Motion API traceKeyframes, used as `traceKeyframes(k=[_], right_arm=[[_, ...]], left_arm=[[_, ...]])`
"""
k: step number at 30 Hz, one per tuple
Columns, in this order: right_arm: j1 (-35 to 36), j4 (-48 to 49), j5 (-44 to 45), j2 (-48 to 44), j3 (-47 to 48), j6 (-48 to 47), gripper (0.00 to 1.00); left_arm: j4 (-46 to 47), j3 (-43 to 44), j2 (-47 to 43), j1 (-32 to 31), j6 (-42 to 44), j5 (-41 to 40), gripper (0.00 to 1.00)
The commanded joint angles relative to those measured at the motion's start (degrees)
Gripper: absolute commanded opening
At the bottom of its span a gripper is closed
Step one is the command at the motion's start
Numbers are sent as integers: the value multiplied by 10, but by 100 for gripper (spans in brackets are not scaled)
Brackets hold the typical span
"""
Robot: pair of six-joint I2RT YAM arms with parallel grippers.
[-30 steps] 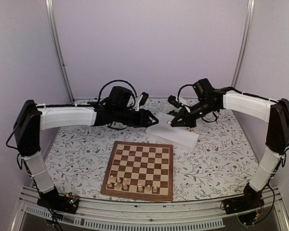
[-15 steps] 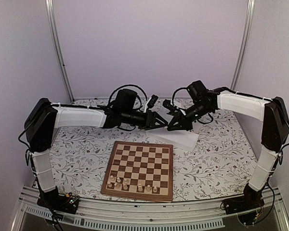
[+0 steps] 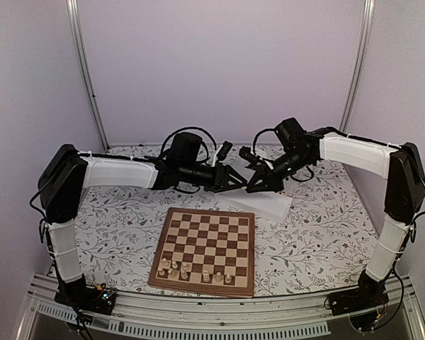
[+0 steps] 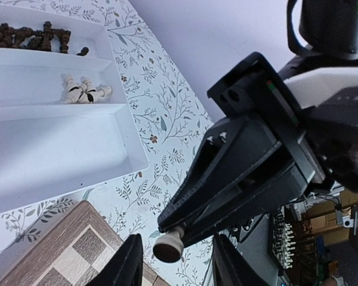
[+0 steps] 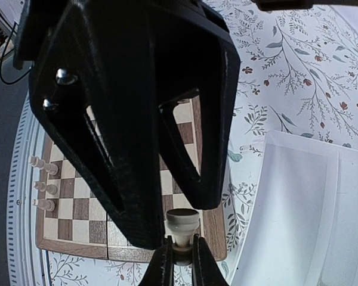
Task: Set up the chess pieces on the board
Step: Place the chess piece on the chessboard.
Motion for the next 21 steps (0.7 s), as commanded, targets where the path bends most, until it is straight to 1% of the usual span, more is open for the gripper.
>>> traceKeyframes(k=[1, 4, 13, 19, 21], right_arm=[[9, 1, -8, -7, 7, -8, 2], [9, 4, -9, -8, 1, -7, 2], [9, 6, -15, -13, 2, -5, 2], [9, 6, -17, -14, 1, -5, 2], [9, 7, -17, -14, 0, -5, 2]], left_arm=[[2, 5, 4, 3, 4, -15, 43], [1, 4, 3, 3, 4, -18, 42], [11, 4, 13, 0, -8, -1, 32], [11, 10, 22, -1, -13, 4, 31], [12, 11, 25, -1, -15, 7, 28]])
